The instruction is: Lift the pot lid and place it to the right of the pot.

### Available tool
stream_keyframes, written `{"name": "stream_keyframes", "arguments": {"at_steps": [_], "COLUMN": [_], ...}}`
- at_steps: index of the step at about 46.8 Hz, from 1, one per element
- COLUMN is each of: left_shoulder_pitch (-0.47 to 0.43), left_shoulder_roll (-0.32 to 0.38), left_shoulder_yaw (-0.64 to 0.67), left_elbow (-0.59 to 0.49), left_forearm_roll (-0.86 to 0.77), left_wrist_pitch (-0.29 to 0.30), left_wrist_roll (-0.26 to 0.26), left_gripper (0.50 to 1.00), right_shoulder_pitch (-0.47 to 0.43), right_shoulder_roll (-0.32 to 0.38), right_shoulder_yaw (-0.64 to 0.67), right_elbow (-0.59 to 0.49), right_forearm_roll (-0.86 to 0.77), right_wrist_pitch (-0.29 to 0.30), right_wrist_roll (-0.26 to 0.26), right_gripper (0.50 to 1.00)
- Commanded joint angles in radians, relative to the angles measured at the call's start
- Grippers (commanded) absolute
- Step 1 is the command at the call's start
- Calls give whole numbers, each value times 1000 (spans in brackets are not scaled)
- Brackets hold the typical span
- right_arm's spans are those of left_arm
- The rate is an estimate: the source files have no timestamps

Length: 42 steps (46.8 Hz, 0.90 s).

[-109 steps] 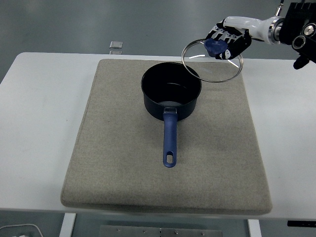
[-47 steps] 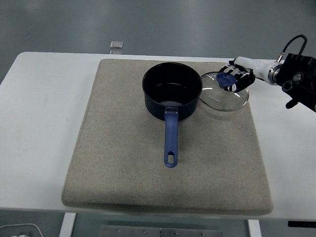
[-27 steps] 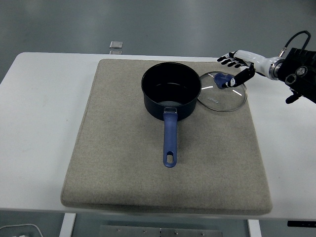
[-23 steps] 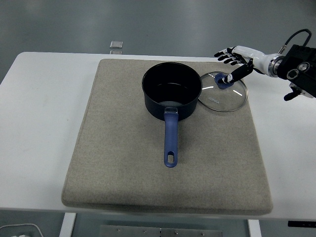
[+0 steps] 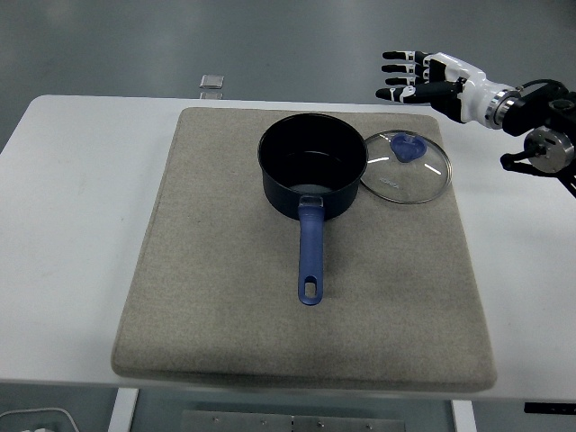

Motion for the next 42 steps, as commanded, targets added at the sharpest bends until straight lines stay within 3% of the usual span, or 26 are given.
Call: {"name": "stream_keyframes", "arguments": {"at_steps": [1,19,36,42], "left_shoulder_pitch": [0,0,0,0], "left_shoulder_roll": [0,0,0,0], "left_shoulder_yaw": [0,0,0,0], "left_elbow": [0,0,0,0], "left_forearm_roll": [0,0,0,0], "left_wrist_pitch": [0,0,0,0], "left_wrist_roll": [0,0,0,0], "left_gripper": [1000,1000,1000,1000], "right_shoulder_pitch": [-17,-63,-86,-89], "right_shoulder_roll": [6,42,42,42], "right_shoulder_yaw": [15,25,25,24], "right_elbow": [-2,-7,-5,-5], "right_forearm_roll": [91,458,463,452], "right_wrist_pitch": [-1,2,2,26], "right_wrist_roll": [-1,-4,5,5], "right_gripper": [893,895,909,913]}}
